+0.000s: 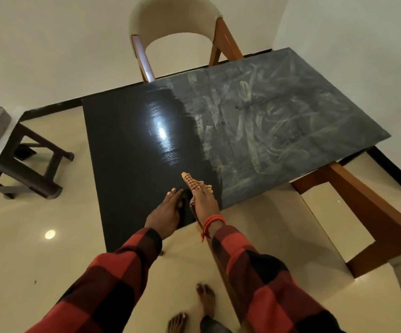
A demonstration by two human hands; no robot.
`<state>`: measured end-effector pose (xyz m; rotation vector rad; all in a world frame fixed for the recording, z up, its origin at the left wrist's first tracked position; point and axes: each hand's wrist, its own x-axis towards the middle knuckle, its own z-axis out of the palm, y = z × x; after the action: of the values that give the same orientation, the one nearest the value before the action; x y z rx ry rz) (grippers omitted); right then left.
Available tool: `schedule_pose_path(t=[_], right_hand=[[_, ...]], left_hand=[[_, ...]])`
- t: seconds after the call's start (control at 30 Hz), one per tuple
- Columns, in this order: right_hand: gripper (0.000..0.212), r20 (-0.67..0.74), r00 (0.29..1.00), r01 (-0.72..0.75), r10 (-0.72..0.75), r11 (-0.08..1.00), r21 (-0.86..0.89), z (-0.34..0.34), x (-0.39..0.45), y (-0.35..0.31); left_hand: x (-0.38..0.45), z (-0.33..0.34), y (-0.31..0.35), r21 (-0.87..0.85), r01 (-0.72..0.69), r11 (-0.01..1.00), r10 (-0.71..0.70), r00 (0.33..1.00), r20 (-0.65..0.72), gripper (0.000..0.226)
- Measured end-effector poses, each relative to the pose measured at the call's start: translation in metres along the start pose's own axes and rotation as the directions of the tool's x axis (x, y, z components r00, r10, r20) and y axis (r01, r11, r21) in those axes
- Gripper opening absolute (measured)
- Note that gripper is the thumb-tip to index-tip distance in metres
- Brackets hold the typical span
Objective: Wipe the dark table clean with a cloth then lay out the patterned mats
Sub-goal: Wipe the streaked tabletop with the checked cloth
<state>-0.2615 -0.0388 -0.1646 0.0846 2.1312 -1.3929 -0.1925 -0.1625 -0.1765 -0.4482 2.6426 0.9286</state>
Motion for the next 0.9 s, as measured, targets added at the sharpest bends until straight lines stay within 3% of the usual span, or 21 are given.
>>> schedule_pose_path(t=[0.03,0.07,0.1,0.13,0.2,0.43,0.57,0.63,0.9], right_hand=[[0.038,0.063,0.995,-0.085,0.074,0.978,0.191,-0.001,-0.006,-0.007],[0.039,0.107,0.987,-0.151,0.116,0.889,0.432,-0.001,-0.011,-0.012],[0.041,0.161,0.977,-0.213,0.142,0.718,0.663,-0.002,-0.017,-0.015],[0.044,0.219,0.962,-0.273,0.164,0.549,0.790,-0.003,-0.023,-0.015],[0.050,0.265,0.953,-0.302,0.148,0.391,0.869,-0.006,-0.033,-0.014],[0.050,0.250,0.967,-0.254,0.051,0.302,0.919,-0.008,-0.067,-0.021],[0.046,0.198,0.980,-0.184,-0.034,0.246,0.952,-0.002,-0.085,-0.030],[0.048,0.174,0.983,-0.157,-0.052,0.245,0.957,0.001,-0.095,-0.037],[0.063,0.126,0.986,-0.103,-0.112,0.192,0.976,0.005,-0.127,-0.048]], left_hand=[[-0.001,-0.002,0.007,-0.067,0.005,0.998,-0.005,1.000,-0.014,0.049],[-0.002,-0.004,0.012,-0.135,0.009,0.991,-0.013,1.000,-0.028,0.047],[-0.004,-0.007,0.018,-0.200,0.011,0.980,-0.020,0.999,-0.041,0.045],[-0.007,-0.009,0.023,-0.257,0.013,0.966,-0.028,0.998,-0.053,0.045],[-0.012,-0.012,0.031,-0.360,0.018,0.933,-0.043,0.997,-0.062,0.044],[-0.032,-0.031,0.042,-0.652,0.086,0.754,-0.145,0.989,-0.037,0.046],[-0.045,-0.045,0.044,-0.873,0.117,0.472,-0.208,0.978,0.019,0.050],[-0.054,-0.053,0.045,-0.915,0.099,0.392,-0.203,0.979,0.019,0.052],[-0.062,-0.069,0.043,-0.869,0.019,0.494,-0.126,0.991,-0.050,0.051]])
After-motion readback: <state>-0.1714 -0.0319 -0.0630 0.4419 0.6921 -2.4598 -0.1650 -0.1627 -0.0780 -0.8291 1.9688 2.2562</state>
